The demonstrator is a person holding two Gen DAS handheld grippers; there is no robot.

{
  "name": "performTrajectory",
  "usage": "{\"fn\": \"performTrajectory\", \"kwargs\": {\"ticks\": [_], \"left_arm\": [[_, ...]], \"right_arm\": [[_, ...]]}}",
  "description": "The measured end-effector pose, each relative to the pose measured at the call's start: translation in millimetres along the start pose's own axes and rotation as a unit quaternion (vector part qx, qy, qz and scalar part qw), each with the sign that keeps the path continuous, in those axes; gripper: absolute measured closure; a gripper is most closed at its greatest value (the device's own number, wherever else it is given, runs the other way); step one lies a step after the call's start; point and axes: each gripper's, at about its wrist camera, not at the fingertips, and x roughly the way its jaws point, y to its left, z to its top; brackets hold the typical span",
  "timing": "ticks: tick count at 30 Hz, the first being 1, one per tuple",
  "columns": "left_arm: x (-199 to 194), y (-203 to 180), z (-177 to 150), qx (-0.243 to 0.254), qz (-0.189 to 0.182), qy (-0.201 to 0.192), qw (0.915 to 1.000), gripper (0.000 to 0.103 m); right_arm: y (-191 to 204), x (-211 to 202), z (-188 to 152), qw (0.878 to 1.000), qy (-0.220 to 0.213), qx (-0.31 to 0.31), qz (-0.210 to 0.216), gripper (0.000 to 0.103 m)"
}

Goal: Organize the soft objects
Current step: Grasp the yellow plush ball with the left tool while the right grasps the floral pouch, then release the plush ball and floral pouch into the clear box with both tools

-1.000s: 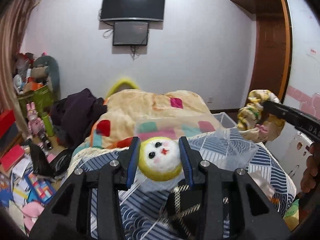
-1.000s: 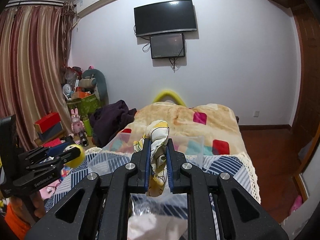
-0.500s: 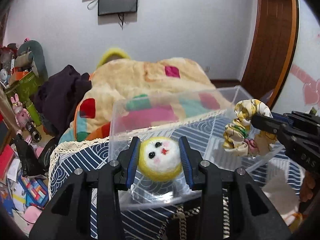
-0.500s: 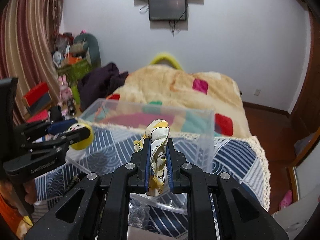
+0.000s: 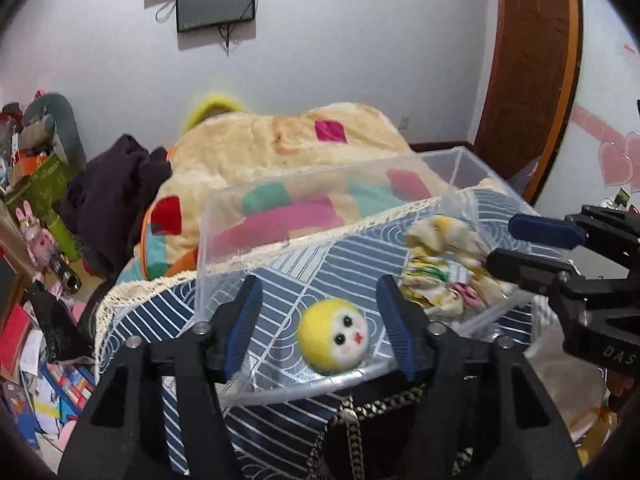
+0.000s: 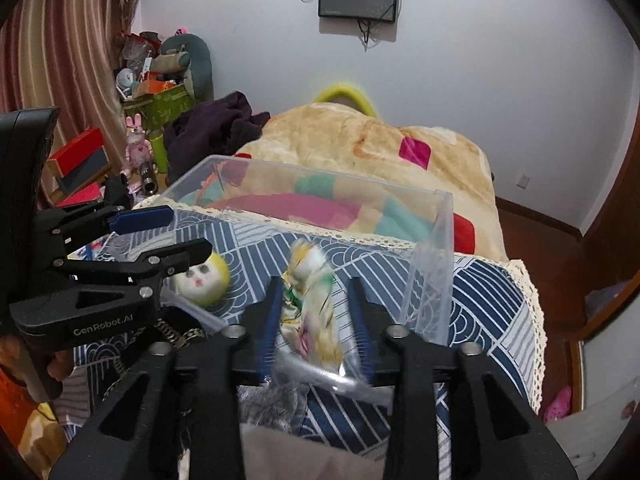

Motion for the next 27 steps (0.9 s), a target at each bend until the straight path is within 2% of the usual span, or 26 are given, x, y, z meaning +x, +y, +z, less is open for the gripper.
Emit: {"fn": "performTrajectory", "kwargs": {"ticks": [2, 9, 11, 14, 19, 23, 27], "left_arm": [[-14.5, -2.7, 0.1, 0.005, -0.003, -0.014, 0.9999, 0.038], [-66.2, -2.5, 2.1, -0.011, -0.021, -0.064, 0.9977, 0.014], [-80.2, -1.0, -0.2, -0.016, -0.020, -0.080, 0.9965, 0.010], [-95.3, 1.5, -8.8, -0.023, -0.015, -0.093, 0.9953, 0.007], [-102.4, -2.6, -35.0, -0.023, -0.008, -0.084, 0.9962, 0.007], [-94.6, -11.3, -57.2, -0.012, -0.005, -0.064, 0.9979, 0.007], [-84.8, -24.9, -78.6, -0.001, -0.021, -0.039, 0.9990, 0.007]], "right_arm": [[0.1, -10.9, -0.5, 1.000, -0.016, -0.001, -0.001, 0.051], [0.2, -55.7, 1.5, 0.997, -0.077, 0.008, 0.005, 0.041], [-0.6, -67.4, -0.6, 0.995, -0.094, 0.012, 0.007, 0.032], [-1.1, -80.7, -11.8, 0.993, -0.113, 0.014, 0.006, 0.027], [-1.3, -80.6, -32.0, 0.994, -0.107, 0.020, 0.004, 0.027], [3.0, -71.5, -52.3, 0.996, -0.086, 0.029, 0.007, 0.027], [8.5, -61.7, -71.0, 0.997, -0.061, 0.036, 0.020, 0.027]]}}
